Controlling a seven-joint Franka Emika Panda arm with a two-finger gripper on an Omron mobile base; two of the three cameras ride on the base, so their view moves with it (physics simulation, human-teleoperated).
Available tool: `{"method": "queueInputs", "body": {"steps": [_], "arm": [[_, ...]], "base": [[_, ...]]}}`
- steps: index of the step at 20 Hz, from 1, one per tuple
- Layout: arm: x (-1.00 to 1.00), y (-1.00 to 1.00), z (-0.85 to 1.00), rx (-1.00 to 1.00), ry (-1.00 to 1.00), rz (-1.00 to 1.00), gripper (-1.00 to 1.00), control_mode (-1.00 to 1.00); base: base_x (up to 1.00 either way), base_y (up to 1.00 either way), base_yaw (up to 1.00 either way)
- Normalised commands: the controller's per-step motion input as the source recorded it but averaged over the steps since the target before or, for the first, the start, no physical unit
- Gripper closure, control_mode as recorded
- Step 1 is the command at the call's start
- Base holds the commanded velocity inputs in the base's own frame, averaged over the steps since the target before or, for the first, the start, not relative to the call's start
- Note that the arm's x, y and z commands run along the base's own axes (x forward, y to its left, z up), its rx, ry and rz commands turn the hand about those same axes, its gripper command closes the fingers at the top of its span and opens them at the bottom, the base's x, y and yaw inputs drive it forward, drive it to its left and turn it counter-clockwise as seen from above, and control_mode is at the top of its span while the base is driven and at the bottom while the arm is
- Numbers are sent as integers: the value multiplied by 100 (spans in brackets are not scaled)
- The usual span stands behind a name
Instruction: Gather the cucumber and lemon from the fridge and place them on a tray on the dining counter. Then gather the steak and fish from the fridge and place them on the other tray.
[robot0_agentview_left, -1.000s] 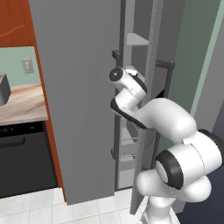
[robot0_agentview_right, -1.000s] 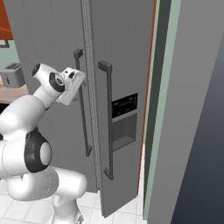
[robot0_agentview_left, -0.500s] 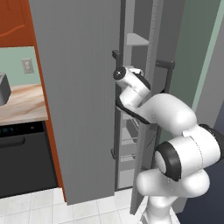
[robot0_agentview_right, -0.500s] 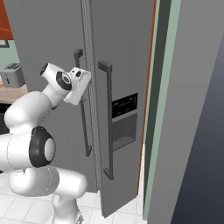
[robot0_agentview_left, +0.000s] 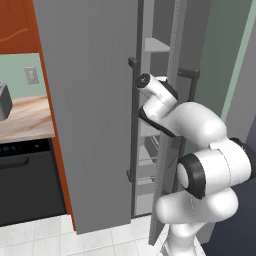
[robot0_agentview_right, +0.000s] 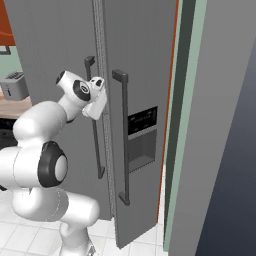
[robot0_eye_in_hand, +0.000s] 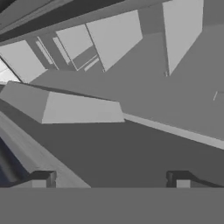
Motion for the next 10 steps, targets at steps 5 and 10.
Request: {"method": "queueInputs", "body": {"steps": [5,10], "arm": [[-31,-41,1,-4,0,-1,-100,-100],[-71,-41,12,-4,-4,-5,-100,-100]], "base": [[0,0,0],[0,0,0]]}}
